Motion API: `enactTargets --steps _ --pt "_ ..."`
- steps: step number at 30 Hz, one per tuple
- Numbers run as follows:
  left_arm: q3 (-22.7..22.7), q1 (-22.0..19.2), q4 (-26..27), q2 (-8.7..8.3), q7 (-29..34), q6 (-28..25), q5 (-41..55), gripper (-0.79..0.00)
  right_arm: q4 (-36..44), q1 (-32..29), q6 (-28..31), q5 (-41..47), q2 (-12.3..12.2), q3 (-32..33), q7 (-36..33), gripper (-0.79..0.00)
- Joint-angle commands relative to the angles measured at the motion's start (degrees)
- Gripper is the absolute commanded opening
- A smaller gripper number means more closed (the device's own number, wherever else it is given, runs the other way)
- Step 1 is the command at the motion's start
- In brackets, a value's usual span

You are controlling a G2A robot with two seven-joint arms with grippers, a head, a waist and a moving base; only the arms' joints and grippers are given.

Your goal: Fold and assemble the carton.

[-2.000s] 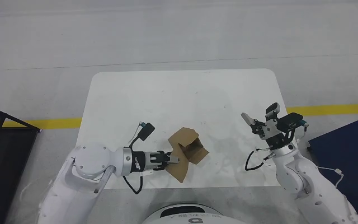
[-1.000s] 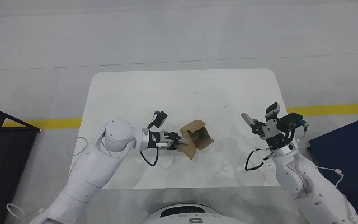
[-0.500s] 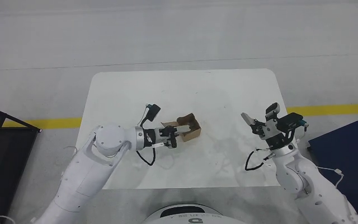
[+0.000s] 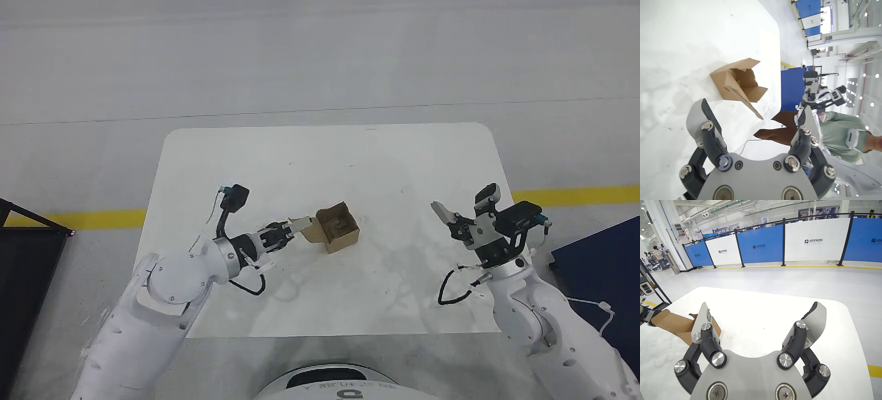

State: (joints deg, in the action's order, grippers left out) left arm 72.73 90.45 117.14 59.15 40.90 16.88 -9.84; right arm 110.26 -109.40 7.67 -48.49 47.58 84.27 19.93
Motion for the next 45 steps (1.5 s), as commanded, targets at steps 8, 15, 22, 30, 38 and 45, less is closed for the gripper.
enactTargets --steps 8,15,22,30,38,45 --pt "-1.5 -1.2 -3.3 0.13 0.2 -2.6 -0.5 0.0 0.0 0.0 0.0 0.0 0.0 0.0 0.0 0.0" --pt "-3.2 -2.9 -3.4 0.41 1.2 -2.5 0.8 -0.148 0.0 0.0 0.0 0.0 0.0 0.0 0.0 0.0" --pt "-5.1 -4.6 -4.0 0.65 1.5 -0.8 0.0 -0.606 0.0 0.0 0.0 0.0 0.0 0.0 0.0 0.0" --pt "-6.4 -5.8 -4.9 0.84 2.2 1.1 0.3 -0.785 0.0 0.0 0.0 0.0 0.0 0.0 0.0 0.0" --pt "-4.5 -5.3 -4.4 0.82 3.7 4.6 5.8 -0.785 0.0 0.0 0.0 0.0 0.0 0.0 0.0 0.0" --pt "-0.6 -1.9 0.7 0.23 5.8 10.7 10.4 -0.785 1.8 1.4 7.4 -2.7 0.2 -1.7 -4.4 0.0"
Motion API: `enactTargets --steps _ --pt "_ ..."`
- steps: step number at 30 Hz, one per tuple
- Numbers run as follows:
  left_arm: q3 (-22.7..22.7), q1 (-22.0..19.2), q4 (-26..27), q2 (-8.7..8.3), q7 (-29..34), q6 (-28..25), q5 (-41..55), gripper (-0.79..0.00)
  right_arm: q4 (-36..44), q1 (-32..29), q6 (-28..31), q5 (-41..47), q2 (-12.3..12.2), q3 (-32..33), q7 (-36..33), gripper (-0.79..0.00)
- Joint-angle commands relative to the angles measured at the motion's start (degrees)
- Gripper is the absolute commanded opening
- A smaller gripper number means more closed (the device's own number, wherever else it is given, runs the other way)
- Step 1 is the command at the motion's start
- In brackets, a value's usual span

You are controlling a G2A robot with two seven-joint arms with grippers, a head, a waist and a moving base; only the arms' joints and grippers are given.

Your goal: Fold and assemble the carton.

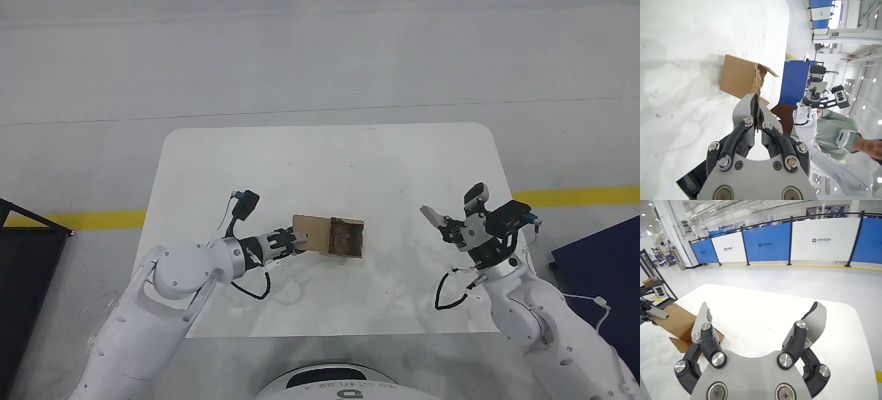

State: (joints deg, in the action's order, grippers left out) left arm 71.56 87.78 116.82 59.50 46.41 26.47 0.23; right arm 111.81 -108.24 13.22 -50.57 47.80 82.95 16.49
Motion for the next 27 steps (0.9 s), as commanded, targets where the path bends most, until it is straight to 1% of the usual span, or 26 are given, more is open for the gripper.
enactTargets --steps 1,6,10,13,18,27 --pt "1.1 1.6 1.9 -0.24 0.5 2.1 0.7 -0.785 0.5 0.5 3.6 -1.3 0.0 -0.8 -1.9 0.0" --pt "4.0 5.8 5.5 -0.72 0.4 6.2 3.0 -0.785 1.2 2.7 12.0 -6.0 0.0 -3.7 -7.6 0.0" --pt "5.2 8.7 6.9 -0.99 -0.4 7.2 3.8 -0.785 1.3 4.9 18.1 -10.6 0.1 -6.8 -11.2 0.0" --pt "5.7 10.1 7.0 -1.1 -1.2 7.1 4.5 -0.785 0.8 6.6 20.8 -13.2 0.3 -9.0 -13.4 0.0" --pt "6.2 11.4 7.4 -1.3 -2.1 6.6 5.0 -0.785 0.1 8.6 21.6 -16.6 0.7 -11.4 -14.8 0.0" --pt "6.2 12.1 6.9 -1.58 -2.6 6.1 5.6 -0.785 -0.7 10.0 18.4 -21.9 1.4 -14.2 -16.1 0.0"
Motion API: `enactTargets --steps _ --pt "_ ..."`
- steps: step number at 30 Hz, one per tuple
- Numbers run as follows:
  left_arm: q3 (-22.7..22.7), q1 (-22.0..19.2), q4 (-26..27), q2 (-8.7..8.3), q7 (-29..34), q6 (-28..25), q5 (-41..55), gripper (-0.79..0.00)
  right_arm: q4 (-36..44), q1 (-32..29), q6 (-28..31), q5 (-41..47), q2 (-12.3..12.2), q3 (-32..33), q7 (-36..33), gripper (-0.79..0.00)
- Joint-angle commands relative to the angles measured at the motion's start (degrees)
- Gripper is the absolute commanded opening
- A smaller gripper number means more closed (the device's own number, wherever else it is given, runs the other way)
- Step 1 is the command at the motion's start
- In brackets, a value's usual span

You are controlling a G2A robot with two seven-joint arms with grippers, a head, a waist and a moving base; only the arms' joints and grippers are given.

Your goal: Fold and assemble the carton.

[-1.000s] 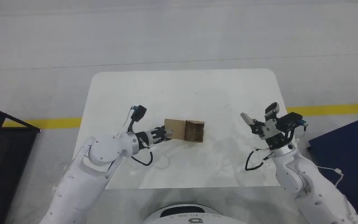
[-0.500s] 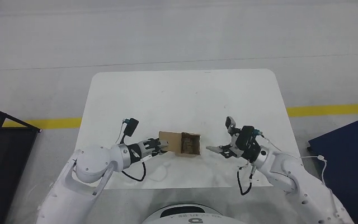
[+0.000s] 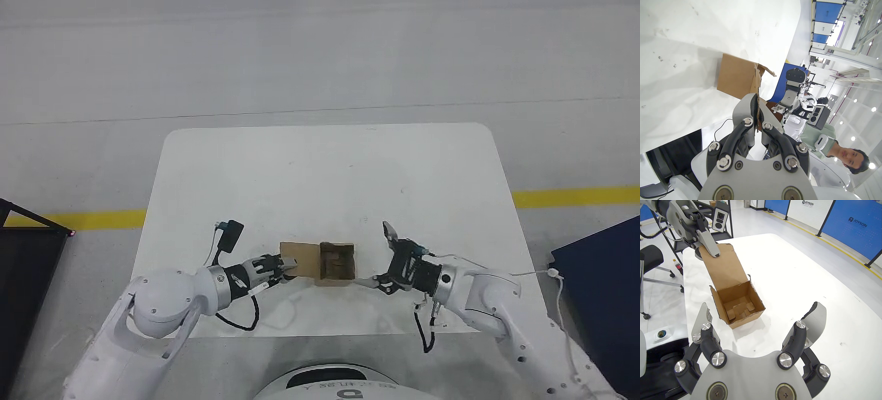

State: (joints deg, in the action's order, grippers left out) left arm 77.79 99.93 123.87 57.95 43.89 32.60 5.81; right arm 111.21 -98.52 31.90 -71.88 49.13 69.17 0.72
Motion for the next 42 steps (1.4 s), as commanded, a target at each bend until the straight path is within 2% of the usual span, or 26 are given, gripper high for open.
enactTargets --steps 1,17,42 --pt "-0.1 -0.1 -0.1 -0.06 0.0 -0.1 0.0 -0.785 -0.3 0.6 -0.7 -1.3 0.2 -1.0 -0.7 0.0" --pt "-0.1 0.0 -0.3 -0.64 0.2 -0.4 0.4 -0.785 -2.9 5.4 -7.6 -1.0 2.4 -6.6 -4.6 0.0" --pt "-0.4 -0.1 -0.4 -1.43 0.0 -0.5 0.5 -0.785 -4.8 8.9 -9.6 -2.8 4.3 -10.1 -10.8 0.0"
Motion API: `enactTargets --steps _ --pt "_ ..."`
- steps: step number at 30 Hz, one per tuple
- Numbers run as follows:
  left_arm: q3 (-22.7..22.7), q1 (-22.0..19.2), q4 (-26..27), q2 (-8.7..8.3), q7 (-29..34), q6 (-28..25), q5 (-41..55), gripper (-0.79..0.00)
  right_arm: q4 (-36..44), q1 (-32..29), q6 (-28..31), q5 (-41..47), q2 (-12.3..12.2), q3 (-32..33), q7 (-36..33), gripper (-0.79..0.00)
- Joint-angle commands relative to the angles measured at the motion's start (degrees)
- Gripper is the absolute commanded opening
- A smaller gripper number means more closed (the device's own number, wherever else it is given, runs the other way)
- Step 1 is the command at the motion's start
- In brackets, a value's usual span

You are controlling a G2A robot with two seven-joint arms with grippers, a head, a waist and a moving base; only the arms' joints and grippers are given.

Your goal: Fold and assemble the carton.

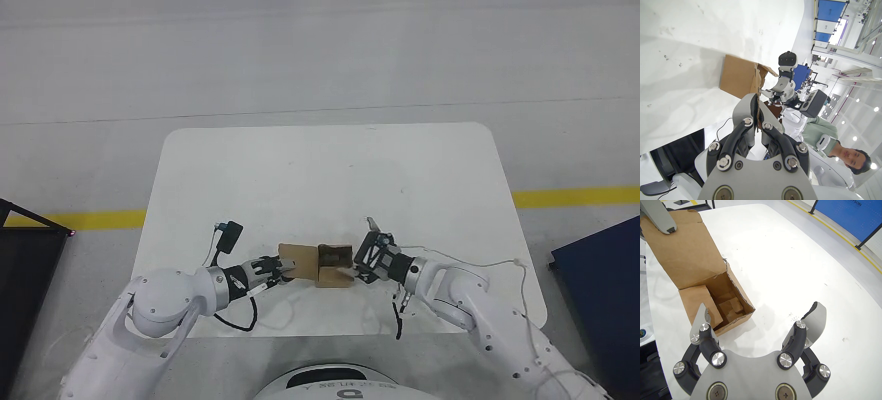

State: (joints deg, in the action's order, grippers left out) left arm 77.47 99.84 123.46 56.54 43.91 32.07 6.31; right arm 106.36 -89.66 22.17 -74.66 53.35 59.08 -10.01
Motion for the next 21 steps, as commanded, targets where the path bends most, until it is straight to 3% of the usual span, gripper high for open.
enactTargets --steps 1,8,16,21 --pt "-0.1 0.0 0.0 -0.05 -0.1 0.0 0.0 -0.785 0.0 0.1 0.1 0.0 0.1 -0.1 0.0 0.0" --pt "-0.3 -0.1 0.0 -0.22 -0.4 0.0 0.3 -0.785 0.9 -0.3 -1.0 1.1 0.2 1.4 1.5 0.0" --pt "-0.3 -0.2 0.1 -0.36 -1.0 0.1 0.8 -0.785 5.3 -4.8 -5.1 7.2 -0.2 8.9 8.9 0.0" --pt "-0.4 -0.3 0.1 -0.5 -1.0 0.0 0.8 -0.785 3.4 -4.4 -7.3 9.0 0.1 10.5 7.9 0.0"
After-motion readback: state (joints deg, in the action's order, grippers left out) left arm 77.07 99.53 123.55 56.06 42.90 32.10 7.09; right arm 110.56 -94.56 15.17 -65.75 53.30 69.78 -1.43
